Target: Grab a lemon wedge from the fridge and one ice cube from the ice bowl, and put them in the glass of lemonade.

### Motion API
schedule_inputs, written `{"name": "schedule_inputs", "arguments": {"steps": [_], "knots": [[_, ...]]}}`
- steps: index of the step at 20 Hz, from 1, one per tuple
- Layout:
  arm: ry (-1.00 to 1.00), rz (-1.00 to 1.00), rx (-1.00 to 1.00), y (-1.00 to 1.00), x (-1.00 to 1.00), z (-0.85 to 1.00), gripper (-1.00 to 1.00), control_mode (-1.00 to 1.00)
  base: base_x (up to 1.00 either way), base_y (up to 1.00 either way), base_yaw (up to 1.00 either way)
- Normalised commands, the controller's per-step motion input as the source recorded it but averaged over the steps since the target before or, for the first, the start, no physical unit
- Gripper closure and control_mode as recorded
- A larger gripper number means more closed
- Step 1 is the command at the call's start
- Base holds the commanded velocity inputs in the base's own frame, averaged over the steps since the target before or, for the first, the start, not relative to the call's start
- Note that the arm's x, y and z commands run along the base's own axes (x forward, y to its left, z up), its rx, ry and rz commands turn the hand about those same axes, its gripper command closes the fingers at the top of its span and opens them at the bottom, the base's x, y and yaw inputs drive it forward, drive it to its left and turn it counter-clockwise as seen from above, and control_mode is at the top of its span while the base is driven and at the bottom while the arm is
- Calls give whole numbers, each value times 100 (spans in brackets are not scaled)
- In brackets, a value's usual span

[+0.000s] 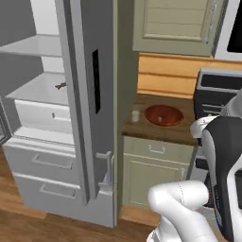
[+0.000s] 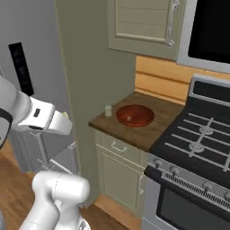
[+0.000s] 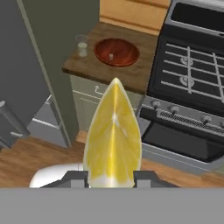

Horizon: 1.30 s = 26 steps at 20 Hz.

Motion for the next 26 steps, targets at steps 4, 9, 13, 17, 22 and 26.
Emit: {"name": "schedule_inputs", "arguments": {"steps": [4, 9, 13, 17, 22, 26], "knots": [[0, 0, 0, 0, 0, 0, 100, 100, 98, -77, 46], [0, 0, 0, 0, 0, 0, 100, 100, 92, -84, 18], [0, 0, 0, 0, 0, 0, 100, 100, 29, -9, 0], [0, 0, 0, 0, 0, 0, 100, 100, 38, 0, 12], [0, 0, 0, 0, 0, 0, 100, 100, 55, -2, 29], [0, 3, 0, -1, 13, 0, 100, -100, 49, -1, 12]]}}
